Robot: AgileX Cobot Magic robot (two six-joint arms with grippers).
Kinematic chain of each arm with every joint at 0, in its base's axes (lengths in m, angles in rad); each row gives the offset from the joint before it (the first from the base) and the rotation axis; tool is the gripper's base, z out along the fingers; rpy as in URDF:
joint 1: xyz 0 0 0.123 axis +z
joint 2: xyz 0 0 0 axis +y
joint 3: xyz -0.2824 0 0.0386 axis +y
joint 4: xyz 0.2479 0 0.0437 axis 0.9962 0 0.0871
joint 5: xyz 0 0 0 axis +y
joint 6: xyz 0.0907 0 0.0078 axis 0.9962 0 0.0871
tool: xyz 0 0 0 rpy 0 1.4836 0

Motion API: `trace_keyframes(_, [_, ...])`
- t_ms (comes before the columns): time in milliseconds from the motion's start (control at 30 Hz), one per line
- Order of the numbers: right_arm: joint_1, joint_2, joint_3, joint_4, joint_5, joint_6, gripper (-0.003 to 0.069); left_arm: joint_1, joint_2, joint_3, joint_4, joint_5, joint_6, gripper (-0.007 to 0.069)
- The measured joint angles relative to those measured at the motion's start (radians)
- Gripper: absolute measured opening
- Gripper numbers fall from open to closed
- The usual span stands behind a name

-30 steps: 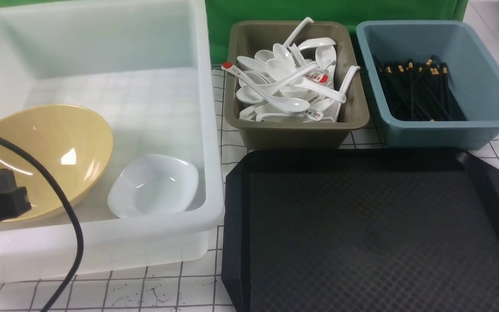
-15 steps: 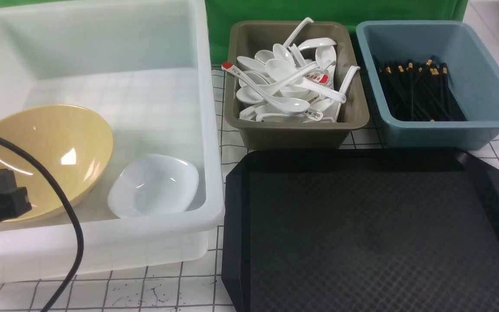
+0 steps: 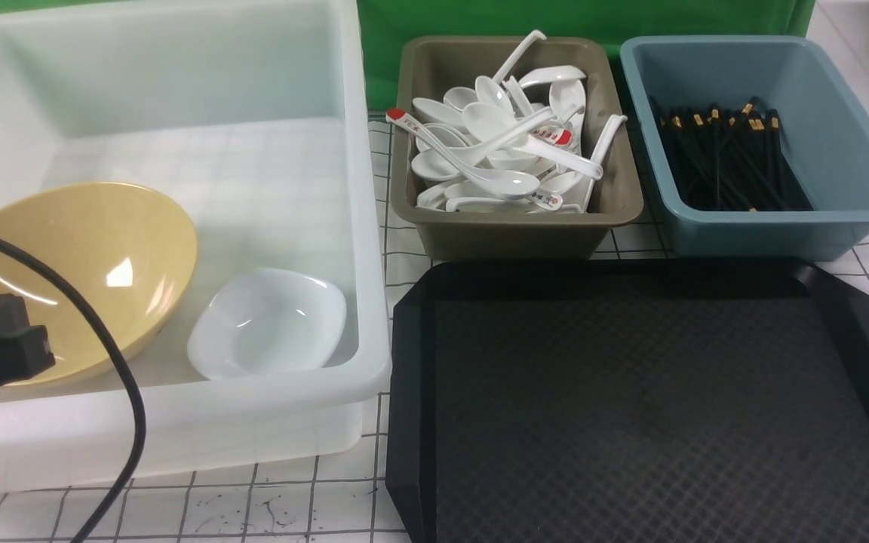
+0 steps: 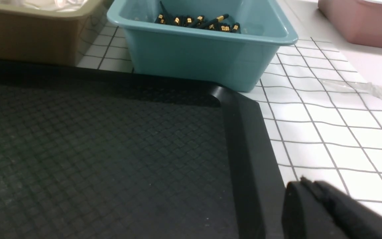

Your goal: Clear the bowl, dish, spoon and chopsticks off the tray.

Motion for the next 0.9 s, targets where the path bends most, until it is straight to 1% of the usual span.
trace_keyframes(133, [0.000, 0.000, 0.000, 0.000, 0.000, 0.000, 0.0050, -0.018, -0.020, 0.014, 0.001, -0.009, 0.000, -0.0006])
trace_keyframes(233, [0.000, 0.000, 0.000, 0.000, 0.000, 0.000, 0.0052, -0.028, -0.083, 0.070, -0.005, -0.033, 0.000, -0.0006])
trace_keyframes(300, [0.000, 0.000, 0.001, 0.000, -0.001, 0.000, 0.0055, -0.025, -0.200, 0.168, 0.029, -0.090, 0.000, -0.0006])
trace_keyframes(333, [0.000, 0.000, 0.001, 0.000, -0.001, 0.000, 0.0055, -0.023, -0.209, 0.175, 0.035, -0.096, 0.000, -0.0006])
trace_keyframes(433, [0.000, 0.000, 0.001, 0.000, -0.001, 0.000, 0.0055, -0.010, -0.361, 0.293, 0.088, -0.214, 0.000, -0.0006])
trace_keyframes(500, [0.000, 0.000, 0.001, 0.000, -0.001, 0.000, 0.0058, 0.003, -0.468, 0.383, 0.097, -0.283, 0.000, -0.0006])
trace_keyframes(567, [0.000, 0.000, 0.001, 0.000, -0.003, 0.000, 0.0061, 0.013, -0.561, 0.466, 0.102, -0.321, 0.004, -0.0006])
trace_keyframes(667, [0.000, 0.000, 0.001, 0.000, -0.004, 0.000, 0.0064, 0.015, -0.697, 0.591, 0.106, -0.323, 0.004, -0.0006])
trace_keyframes(800, [-0.001, 0.000, 0.001, 0.000, -0.004, 0.000, 0.0069, 0.003, -0.724, 0.614, 0.086, -0.210, 0.004, -0.0006])
trace_keyframes(900, [-0.001, 0.000, 0.001, 0.000, -0.004, 0.000, 0.0071, -0.012, -0.726, 0.614, 0.084, -0.210, 0.007, -0.0006])
